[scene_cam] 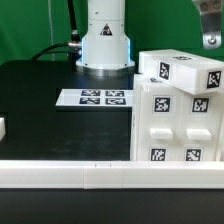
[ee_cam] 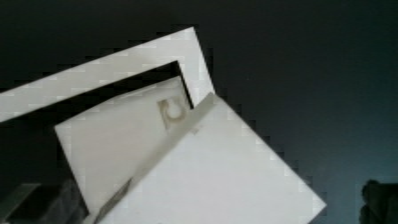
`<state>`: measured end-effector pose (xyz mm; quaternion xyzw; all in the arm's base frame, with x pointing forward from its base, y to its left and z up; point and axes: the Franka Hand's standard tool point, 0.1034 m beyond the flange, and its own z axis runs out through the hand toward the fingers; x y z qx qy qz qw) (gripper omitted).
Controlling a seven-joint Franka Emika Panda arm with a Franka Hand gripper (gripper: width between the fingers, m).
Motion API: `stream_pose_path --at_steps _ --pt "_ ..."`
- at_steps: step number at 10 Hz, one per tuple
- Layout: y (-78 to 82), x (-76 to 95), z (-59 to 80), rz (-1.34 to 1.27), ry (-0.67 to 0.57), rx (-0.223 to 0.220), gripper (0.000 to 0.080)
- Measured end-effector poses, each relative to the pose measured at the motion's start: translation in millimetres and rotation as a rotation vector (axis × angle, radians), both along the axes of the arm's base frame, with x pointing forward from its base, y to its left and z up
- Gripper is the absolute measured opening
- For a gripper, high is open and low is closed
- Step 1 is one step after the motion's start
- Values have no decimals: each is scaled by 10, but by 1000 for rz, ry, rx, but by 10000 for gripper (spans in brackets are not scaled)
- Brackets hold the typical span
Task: Assemble cabinet
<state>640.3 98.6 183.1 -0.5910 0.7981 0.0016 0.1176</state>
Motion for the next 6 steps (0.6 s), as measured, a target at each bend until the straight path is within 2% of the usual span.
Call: stream_pose_path --at_steps 1,2,4,6 --pt "-1 -6 -11 11 3 -2 797" --pt "-22 -37 -20 201 33 -33 797" --pt "-70 15 -1 477 12 -76 797" --pt "-93 35 13 647 -8 -97 797"
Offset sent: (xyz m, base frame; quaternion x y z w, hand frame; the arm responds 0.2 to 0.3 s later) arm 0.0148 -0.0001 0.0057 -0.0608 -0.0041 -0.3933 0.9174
